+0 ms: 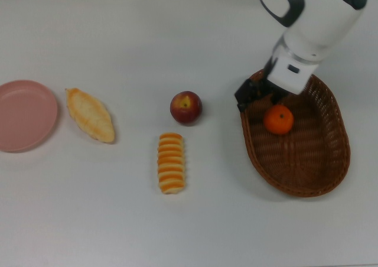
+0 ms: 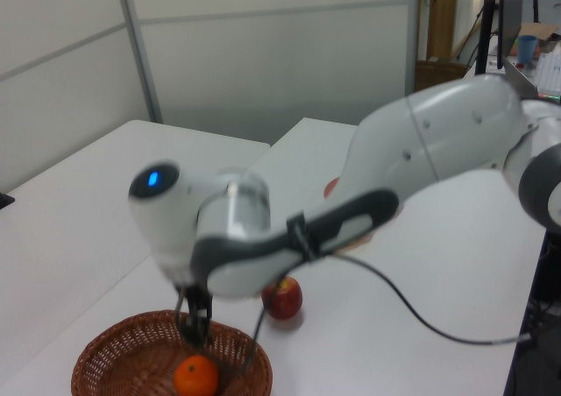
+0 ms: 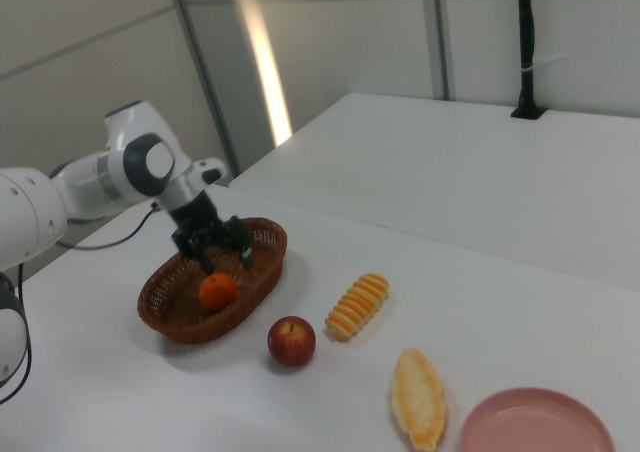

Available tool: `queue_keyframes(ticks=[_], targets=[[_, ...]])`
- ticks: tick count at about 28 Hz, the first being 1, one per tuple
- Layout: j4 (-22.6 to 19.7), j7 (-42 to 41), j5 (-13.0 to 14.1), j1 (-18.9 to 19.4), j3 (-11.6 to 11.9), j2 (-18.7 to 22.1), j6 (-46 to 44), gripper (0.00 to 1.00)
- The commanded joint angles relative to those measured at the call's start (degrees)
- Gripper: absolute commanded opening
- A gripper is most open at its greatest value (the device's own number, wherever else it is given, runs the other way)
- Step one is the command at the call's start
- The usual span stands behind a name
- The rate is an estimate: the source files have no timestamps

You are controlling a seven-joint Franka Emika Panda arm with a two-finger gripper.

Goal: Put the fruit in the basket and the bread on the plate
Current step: 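Open the gripper, move to the striped bread roll and grasp it, then carry the striped roll onto the pink plate and release it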

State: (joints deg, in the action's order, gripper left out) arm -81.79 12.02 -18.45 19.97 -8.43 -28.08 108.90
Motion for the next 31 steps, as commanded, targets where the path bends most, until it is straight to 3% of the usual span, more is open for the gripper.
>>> queue_keyframes(ticks=[1, 6, 12, 21, 23, 26, 27, 31], targets=[[-1.1, -1.6, 2.2, -6.0, 0.2, 2.9, -0.8, 1.00], [-1.1, -1.9, 1.0, -10.5, 0.3, 0.4, 1.8, 1.00], [-1.4, -2.1, -3.5, -15.0, 0.5, -4.9, 15.8, 1.00], [-1.8, -1.9, -6.8, -15.7, 0.7, -8.3, 19.9, 1.00], [-2.3, -1.8, -8.0, -15.7, 0.7, -8.4, 19.8, 0.69], [-2.6, -1.8, -7.8, -15.8, 0.7, -8.5, 19.8, 0.09], [-2.6, -1.7, -7.6, -16.4, 0.8, -8.4, 19.9, 0.00], [-2.5, -1.5, -7.5, -16.6, 0.7, -8.3, 19.9, 0.00]])
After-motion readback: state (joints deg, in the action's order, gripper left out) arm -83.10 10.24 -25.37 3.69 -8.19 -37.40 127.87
